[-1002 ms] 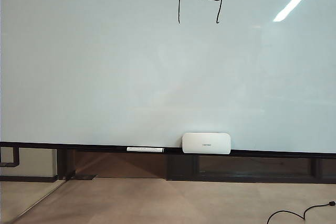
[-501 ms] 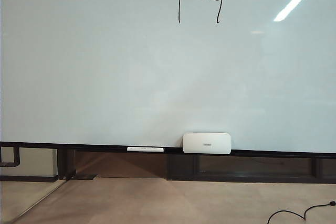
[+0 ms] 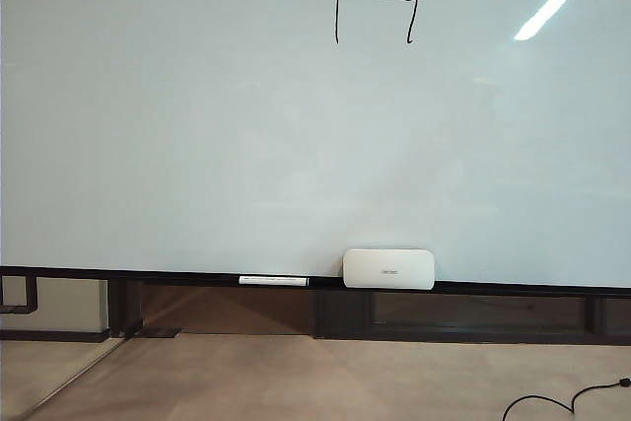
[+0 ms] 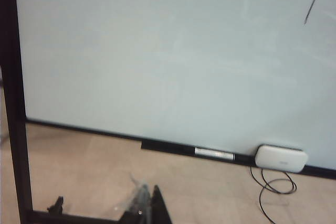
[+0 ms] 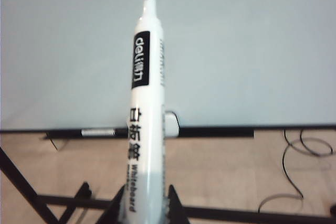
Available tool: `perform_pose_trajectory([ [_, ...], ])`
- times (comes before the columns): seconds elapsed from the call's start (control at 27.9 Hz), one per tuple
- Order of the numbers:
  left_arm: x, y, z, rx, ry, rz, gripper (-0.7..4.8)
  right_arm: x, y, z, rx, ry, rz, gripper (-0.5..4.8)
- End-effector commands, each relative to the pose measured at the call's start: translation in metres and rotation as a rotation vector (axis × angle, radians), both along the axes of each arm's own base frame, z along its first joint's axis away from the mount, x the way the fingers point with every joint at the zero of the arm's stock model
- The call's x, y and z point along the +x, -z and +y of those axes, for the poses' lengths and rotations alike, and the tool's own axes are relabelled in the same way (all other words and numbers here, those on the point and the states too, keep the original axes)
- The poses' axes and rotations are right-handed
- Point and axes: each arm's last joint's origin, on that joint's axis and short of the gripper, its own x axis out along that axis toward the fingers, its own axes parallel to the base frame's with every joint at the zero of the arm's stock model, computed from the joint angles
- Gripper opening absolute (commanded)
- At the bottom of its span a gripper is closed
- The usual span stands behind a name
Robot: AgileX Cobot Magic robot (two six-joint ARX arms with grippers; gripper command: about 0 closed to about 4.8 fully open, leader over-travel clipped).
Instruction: Reach to the right to find the marker pen, pick it up, and write the number 14 on the whiteboard.
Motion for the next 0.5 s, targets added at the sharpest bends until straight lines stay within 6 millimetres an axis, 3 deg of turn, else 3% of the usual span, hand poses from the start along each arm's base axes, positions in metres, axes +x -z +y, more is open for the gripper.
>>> perform_pose_trajectory([
  [0.04, 0.005, 0.007, 0.001, -0.008, 0.0, -0.007, -0.06, 0.004, 0.008, 0.0, 0.0, -0.002, 0.007, -0.01],
  [0.5, 0.021, 0.045, 0.002, -0.091, -0.006, 0.042, -0.06, 0.016, 0.051, 0.001, -0.014, 0.003, 0.126, -0.01],
])
